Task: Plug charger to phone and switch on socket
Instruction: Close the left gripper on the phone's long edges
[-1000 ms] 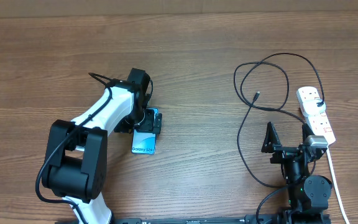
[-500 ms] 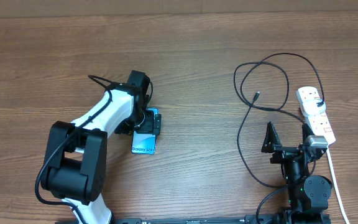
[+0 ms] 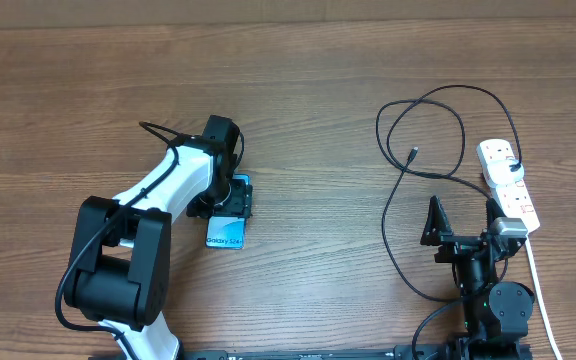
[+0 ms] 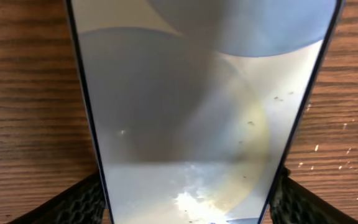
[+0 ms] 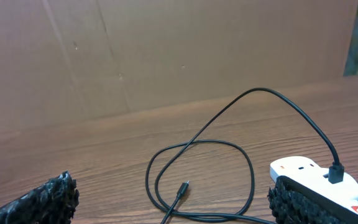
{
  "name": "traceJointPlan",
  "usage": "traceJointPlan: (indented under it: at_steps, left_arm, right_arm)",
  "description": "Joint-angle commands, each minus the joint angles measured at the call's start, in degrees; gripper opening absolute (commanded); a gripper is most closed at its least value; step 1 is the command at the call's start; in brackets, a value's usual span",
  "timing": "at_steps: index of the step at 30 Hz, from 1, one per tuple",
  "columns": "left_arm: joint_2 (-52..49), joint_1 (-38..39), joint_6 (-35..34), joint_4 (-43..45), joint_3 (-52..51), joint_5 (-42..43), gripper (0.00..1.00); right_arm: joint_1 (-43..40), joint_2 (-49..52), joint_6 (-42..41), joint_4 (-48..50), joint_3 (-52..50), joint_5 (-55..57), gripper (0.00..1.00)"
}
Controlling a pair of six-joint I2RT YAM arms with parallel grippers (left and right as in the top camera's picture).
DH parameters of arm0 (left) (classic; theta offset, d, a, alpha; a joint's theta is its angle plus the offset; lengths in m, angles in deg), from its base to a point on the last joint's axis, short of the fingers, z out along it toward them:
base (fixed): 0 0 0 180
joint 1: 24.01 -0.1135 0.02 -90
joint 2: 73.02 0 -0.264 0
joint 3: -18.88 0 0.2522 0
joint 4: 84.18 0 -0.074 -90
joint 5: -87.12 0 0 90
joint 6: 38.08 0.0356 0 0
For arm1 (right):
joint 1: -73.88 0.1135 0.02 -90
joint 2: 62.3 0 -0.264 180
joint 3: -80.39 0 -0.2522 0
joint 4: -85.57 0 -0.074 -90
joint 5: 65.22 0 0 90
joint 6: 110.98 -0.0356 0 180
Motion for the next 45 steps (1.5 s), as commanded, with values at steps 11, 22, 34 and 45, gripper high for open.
traceJointPlan:
  at_steps: [11,22,34,45]
  left_arm:
    - [-1.64,0.39,-0.39,-0.17,-2.32,3.80,0.64]
    - [-1.64,0.39,-2.47,-0.20,-2.29,3.85,0.62]
    - [-1.64,0.39,-14.53,-0.15,-2.29,3.91,0.63]
    - [-1.64,0.39,-14.51,0.33,-2.29,3.54,0.90]
  right_arm:
    - [-0.24,-0.57,0.24,0.37,-0.61,-0.26,1.00]
    - [-0.24,-0.57,0.24,0.37,-0.61,-0.26,1.00]
    - [-0.24,-0.57,0.24,0.37,-0.61,-0.28,1.00]
    - [-0.24,-0.57,0.24,0.37,-0.61,-0.28,1.00]
